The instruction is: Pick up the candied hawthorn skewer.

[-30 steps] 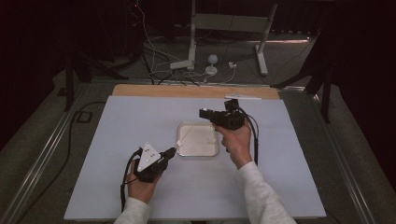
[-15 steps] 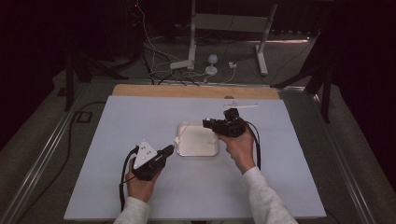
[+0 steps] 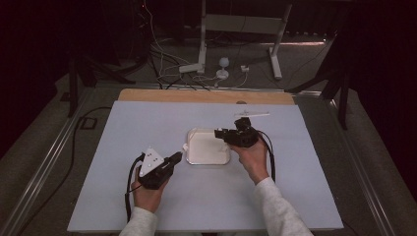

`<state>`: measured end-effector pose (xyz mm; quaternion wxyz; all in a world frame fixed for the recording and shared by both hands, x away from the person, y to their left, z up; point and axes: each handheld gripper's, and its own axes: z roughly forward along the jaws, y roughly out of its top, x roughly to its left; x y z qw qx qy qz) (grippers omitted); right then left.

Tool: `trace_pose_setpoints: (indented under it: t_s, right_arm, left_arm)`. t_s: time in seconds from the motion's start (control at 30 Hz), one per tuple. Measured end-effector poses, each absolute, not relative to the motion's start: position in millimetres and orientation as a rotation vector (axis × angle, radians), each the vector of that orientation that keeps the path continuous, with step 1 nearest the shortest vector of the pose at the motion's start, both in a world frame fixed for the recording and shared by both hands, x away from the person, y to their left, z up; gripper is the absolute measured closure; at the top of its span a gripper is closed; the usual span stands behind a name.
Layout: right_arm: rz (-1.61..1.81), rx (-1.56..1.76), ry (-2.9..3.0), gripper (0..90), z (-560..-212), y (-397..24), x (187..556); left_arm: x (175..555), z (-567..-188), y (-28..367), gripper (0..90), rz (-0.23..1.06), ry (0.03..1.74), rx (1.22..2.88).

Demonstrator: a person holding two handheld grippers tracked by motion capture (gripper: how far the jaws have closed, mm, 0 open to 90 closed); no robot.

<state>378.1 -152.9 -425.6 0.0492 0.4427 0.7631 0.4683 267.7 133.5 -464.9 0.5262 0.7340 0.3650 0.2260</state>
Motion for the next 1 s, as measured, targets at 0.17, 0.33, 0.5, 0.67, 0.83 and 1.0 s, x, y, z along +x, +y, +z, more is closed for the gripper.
trace_pose_setpoints:
  t_s: [0.17, 0.33, 0.5, 0.67, 0.83, 1.0]
  right_arm:
    - [1.413, 1.338, 2.336, 77.9, -429.0, -148.1, 377.6]
    - [1.383, 1.336, 2.349, 77.6, -432.4, -147.3, 376.6]
    - [1.360, 1.357, 2.359, 77.5, -439.6, -146.9, 376.1]
    - [1.321, 1.350, 2.375, 77.2, -445.8, -143.1, 374.5]
    - [1.306, 1.355, 2.390, 77.0, -451.0, -140.0, 374.5]
    - [1.280, 1.356, 2.408, 76.6, -456.4, -137.5, 374.1]
  left_arm:
    - [267.8, -464.1, 135.8, 90.0, 0.542, 0.880, 1.743]
    - [268.3, -463.7, 136.9, 90.0, 0.541, 0.882, 1.740]
    - [268.1, -463.1, 137.2, 90.0, 0.543, 0.884, 1.735]
    - [267.9, -462.3, 137.6, 90.0, 0.545, 0.885, 1.732]
    - [267.9, -461.9, 138.6, 90.0, 0.548, 0.887, 1.733]
    - [268.4, -462.2, 138.2, 90.0, 0.548, 0.888, 1.732]
